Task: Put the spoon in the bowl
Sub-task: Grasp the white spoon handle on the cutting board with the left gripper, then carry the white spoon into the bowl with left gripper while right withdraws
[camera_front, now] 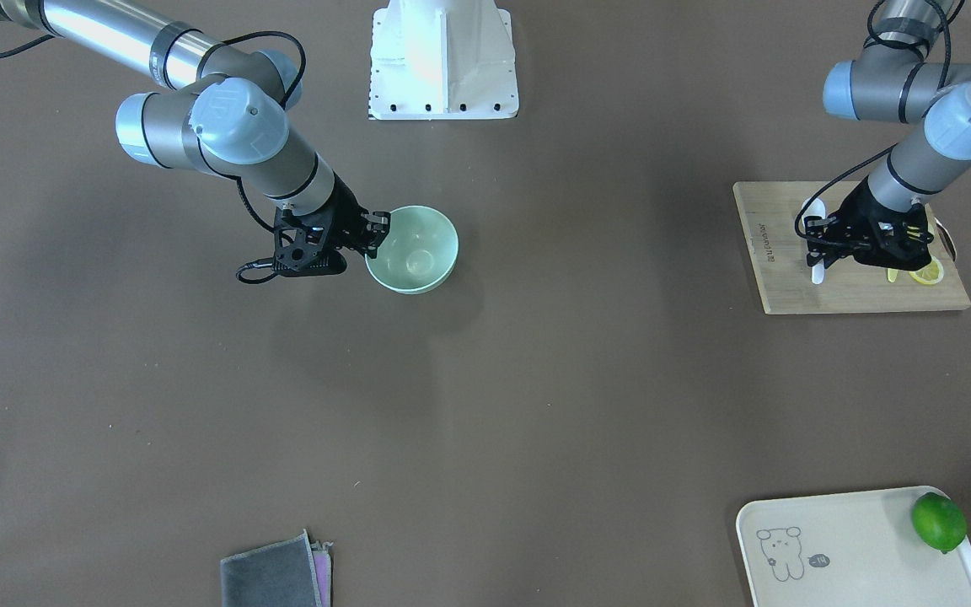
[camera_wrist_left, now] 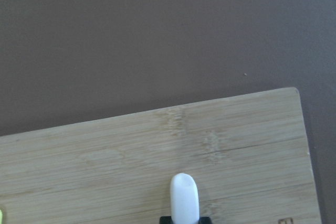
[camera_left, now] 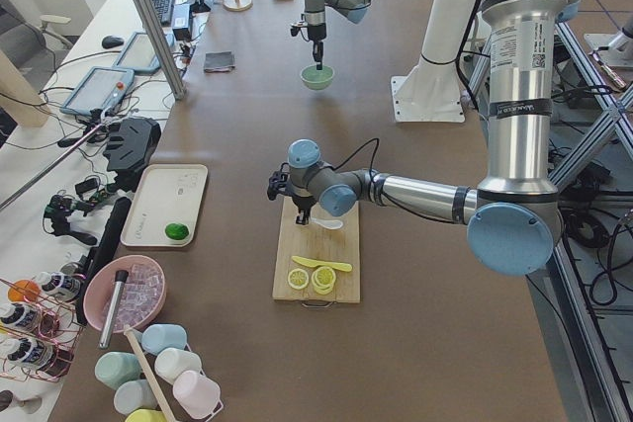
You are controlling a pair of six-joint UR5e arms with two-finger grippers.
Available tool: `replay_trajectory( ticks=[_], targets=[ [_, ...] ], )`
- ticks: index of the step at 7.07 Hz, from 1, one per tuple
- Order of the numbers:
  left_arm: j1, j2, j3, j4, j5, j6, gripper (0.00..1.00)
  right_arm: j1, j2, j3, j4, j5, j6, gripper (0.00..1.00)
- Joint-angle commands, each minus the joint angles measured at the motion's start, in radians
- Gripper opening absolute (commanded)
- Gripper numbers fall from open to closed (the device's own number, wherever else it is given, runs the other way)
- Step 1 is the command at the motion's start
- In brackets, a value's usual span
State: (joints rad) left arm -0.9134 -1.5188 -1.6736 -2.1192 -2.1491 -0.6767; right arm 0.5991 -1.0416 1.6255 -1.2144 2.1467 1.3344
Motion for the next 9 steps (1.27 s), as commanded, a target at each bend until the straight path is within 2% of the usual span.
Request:
replay_trajectory(
  ticks=[1,2,3,4,5,6,7,9],
  targets=[
    [0.001,-0.007,-0.008,0.002,0.0,-0.003,0.0,-0.001,0.002,-0.001,-0.001,-0.001,0.014,0.27],
    [0.001,-0.024,-0.017,0.005,-0.005,-0.012,0.0,-0.001,0.008,-0.001,-0.001,-0.001,0.019,0.2],
    [0.001,-0.064,-0.055,0.031,-0.011,-0.026,0.0,0.004,0.008,0.001,-0.001,-0.001,0.019,0.37],
    [0.001,-0.145,-0.092,0.13,-0.012,-0.07,0.0,0.024,0.008,0.01,0.001,-0.001,0.023,0.99],
    [0.001,-0.244,-0.138,0.271,-0.014,-0.12,0.0,0.071,0.005,0.022,0.001,0.013,0.022,1.0],
    [0.03,-0.329,-0.164,0.35,-0.014,-0.185,0.0,0.123,-0.018,0.049,-0.002,0.051,0.008,1.0],
    [0.084,-0.419,-0.152,0.355,-0.011,-0.308,0.0,0.186,-0.069,0.062,-0.001,0.124,-0.018,1.0],
    [0.184,-0.545,-0.109,0.358,0.003,-0.476,0.0,0.324,-0.199,0.088,-0.001,0.24,-0.236,1.0]
  ],
)
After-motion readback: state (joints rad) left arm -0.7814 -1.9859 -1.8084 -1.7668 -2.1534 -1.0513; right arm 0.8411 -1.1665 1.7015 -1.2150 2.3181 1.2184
